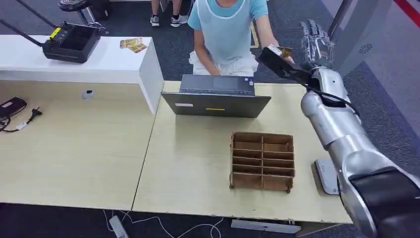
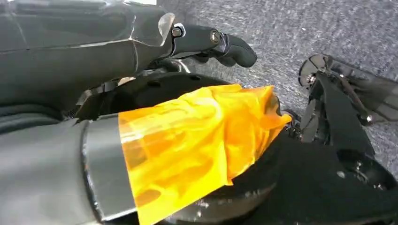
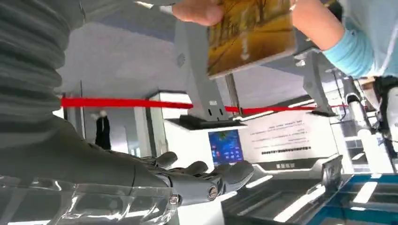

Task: Pass the card to the sensor for recognition and then transmit it.

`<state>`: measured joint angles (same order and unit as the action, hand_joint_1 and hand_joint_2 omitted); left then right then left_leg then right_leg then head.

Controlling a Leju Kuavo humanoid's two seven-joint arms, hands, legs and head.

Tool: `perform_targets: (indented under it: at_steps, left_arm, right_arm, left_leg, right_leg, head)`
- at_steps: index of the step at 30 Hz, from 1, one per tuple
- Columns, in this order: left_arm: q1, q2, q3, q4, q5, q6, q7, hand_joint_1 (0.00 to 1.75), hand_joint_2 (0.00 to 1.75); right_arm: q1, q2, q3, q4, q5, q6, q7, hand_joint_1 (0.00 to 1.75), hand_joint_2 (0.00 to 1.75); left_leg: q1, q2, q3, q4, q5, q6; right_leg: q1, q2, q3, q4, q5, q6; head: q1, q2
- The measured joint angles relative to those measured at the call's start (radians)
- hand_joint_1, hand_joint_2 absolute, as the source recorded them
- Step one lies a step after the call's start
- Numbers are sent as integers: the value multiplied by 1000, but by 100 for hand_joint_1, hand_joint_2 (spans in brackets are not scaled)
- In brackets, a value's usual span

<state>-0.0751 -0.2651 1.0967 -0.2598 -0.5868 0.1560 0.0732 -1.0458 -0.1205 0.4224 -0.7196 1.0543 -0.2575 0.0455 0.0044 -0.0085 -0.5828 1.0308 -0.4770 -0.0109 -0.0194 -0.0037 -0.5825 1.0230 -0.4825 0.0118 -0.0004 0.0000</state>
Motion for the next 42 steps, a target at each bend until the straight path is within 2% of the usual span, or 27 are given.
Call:
perform_targets:
  at_steps: [4,10,14,18,20,26,31,35,39,42]
  left_arm:
    - [0,-3,22,-1,22,15,0,0,0]
    - [2,-8,54,-8,56,33,-6,0,0]
    - [3,-9,77,-11,76,39,-16,0,0]
    - [5,-12,100,-16,107,41,-22,0,0]
    - [5,-13,110,-19,126,44,-24,0,0]
    - [5,-15,146,-26,178,48,-55,0,0]
    - [4,-16,172,-29,208,49,-63,0,0]
    - [3,-16,182,-29,217,49,-68,0,0]
    - [3,-16,185,-29,206,50,-72,0,0]
    - [3,-17,185,-29,191,58,-72,0,0]
  right_arm:
    - [84,0,-85,-117,-156,15,-60,0,175]
    - [208,-1,-194,-317,-401,108,-130,0,175]
    - [294,-9,-251,-447,-581,202,-167,0,175]
    - [413,-34,-307,-600,-816,309,-217,0,175]
    - [473,-39,-338,-675,-965,377,-227,0,175]
    - [636,-52,-393,-871,-1309,563,-249,0,175]
    - [767,-76,-412,-1002,-1410,615,-249,0,175]
    - [851,-95,-422,-1073,-1438,627,-246,0,175]
    - [929,-100,-432,-1137,-1335,573,-289,0,175]
    - [991,-100,-432,-1184,-1155,483,-333,0,175]
  left_leg:
    - [0,0,0,0,0,0]
    - [0,0,0,0,0,0]
    - [0,0,0,0,0,0]
    - [0,-1,-1,0,-1,0]
    - [0,-1,-1,0,-1,0]
    - [0,-1,-1,0,-1,1]
    - [0,0,-1,0,-2,1]
    - [0,0,-1,0,-2,1]
    - [0,0,-1,0,-2,1]
    - [0,0,-1,0,-2,1]
  right_leg:
    - [0,0,0,0,0,0]
    - [0,0,0,0,0,0]
    - [0,0,0,0,0,0]
    - [0,-1,0,-1,0,0]
    - [0,0,0,-1,0,0]
    - [0,-1,-1,-1,-1,0]
    - [0,0,-1,-1,-1,0]
    - [0,0,-1,-1,-1,0]
    - [0,0,-1,-1,-1,0]
    - [0,-1,-1,-1,-1,0]
  head:
    - [0,0]
    - [0,0]
    - [0,0]
    - [0,0]
    - [0,0]
    - [-1,0]
    - [0,0]
    - [0,0]
    - [0,0]
    - [0,0]
